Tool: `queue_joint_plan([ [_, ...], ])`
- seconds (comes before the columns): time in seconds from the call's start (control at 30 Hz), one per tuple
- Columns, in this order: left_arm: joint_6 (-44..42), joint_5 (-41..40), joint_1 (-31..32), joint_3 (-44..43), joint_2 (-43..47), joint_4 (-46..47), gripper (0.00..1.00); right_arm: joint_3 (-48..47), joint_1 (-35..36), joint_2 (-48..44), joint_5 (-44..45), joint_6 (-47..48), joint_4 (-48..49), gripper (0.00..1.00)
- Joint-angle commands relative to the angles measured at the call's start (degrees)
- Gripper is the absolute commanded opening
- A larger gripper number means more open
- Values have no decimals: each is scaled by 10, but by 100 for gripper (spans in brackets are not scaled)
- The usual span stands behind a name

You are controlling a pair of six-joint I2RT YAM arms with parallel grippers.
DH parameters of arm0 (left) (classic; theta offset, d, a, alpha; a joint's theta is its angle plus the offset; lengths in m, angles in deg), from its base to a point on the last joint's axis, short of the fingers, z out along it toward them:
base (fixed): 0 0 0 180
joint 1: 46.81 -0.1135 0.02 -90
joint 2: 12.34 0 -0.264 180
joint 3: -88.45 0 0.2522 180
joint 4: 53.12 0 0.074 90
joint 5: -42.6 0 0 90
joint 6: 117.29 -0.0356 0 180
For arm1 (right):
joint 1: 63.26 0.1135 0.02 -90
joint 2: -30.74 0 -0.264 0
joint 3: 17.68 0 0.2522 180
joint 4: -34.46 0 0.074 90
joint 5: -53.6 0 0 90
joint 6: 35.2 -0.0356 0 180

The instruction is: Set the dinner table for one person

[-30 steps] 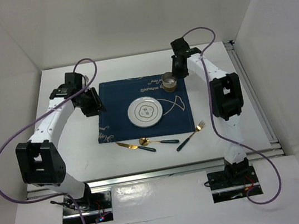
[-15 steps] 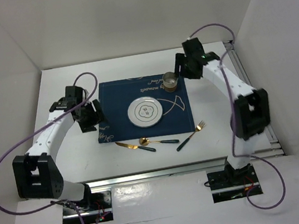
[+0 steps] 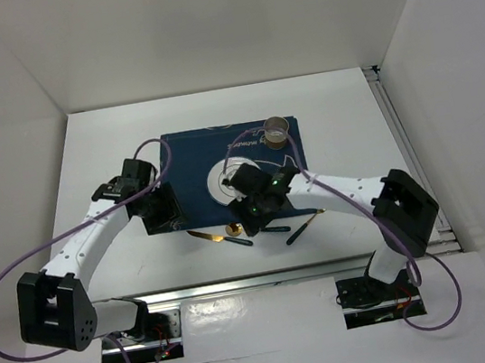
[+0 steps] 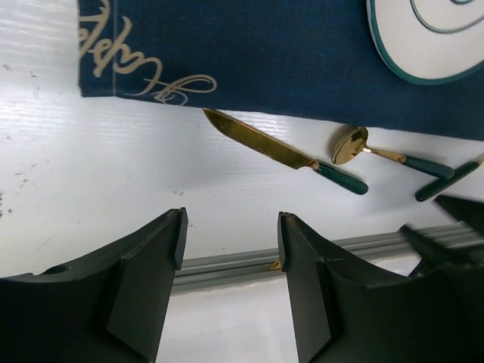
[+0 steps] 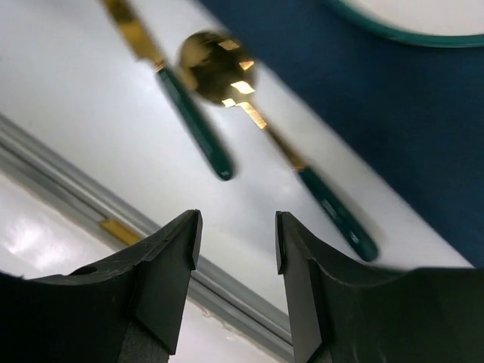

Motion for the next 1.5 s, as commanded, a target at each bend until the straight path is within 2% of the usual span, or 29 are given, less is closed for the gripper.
queue_joint_plan([
  [0.0,19,-44,-1,-33,23,-12,68,-18,44,17,-18,38,24,55],
  [0.17,44,-95,-9,-81,40,-45,70,-18,63,50,-44,29,79,52],
  [0.4,64,-15,-89,-93,46,-28,71,-12,81,91,-42,7,111,49],
  [0.57,58,-4,-94,-88,52,-28,71,-1,87,101,-6,-3,140,46],
  [0.87,47,1,-99,-82,57,-23,70,-7,98,101,53,-3,121,46],
  [0.93,47,1,-99,-82,57,-23,70,-7,98,106,80,-3,116,49],
  [1.23,42,13,-99,-71,52,-12,70,-7,98,128,81,-3,122,52],
  [1.37,36,13,-99,-78,52,-21,70,6,103,140,67,-3,134,46],
  [1.47,22,-2,-99,-94,58,-41,70,12,117,145,61,9,139,37],
])
